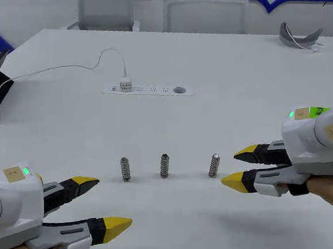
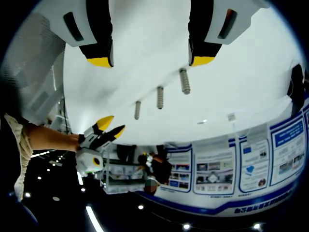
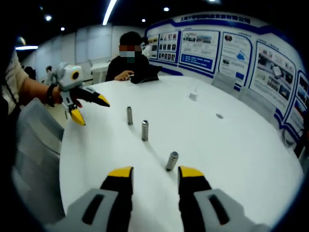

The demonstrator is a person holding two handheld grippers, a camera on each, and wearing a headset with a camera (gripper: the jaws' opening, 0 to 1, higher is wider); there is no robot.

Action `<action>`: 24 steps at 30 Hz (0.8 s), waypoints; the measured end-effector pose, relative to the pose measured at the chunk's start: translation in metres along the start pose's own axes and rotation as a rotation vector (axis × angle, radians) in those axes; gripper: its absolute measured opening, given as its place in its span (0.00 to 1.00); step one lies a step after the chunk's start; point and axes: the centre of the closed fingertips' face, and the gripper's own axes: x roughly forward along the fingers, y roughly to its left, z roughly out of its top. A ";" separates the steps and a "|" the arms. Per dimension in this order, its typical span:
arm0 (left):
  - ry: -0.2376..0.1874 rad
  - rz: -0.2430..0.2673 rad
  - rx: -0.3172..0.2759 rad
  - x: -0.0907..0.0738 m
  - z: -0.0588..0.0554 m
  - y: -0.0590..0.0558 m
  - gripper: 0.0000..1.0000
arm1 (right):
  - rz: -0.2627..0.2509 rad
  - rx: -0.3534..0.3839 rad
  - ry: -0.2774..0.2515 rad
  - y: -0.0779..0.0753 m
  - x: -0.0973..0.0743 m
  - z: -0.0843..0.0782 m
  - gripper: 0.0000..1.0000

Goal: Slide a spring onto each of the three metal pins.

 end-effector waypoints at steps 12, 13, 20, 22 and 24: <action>0.015 0.006 -0.008 0.002 -0.008 0.007 0.65 | 0.014 -0.011 -0.080 -0.001 0.001 -0.009 0.53; 0.016 0.007 -0.009 0.002 -0.009 0.007 0.65 | 0.014 -0.013 -0.085 -0.001 0.001 -0.009 0.55; 0.019 0.009 -0.018 0.003 -0.013 0.010 0.66 | 0.010 -0.012 -0.123 -0.001 0.004 -0.014 0.61; 0.019 0.009 -0.020 0.003 -0.013 0.010 0.66 | 0.010 -0.007 -0.135 0.000 0.004 -0.014 0.62; 0.020 0.010 -0.020 0.003 -0.014 0.010 0.66 | 0.013 0.004 -0.144 0.002 0.004 -0.013 0.64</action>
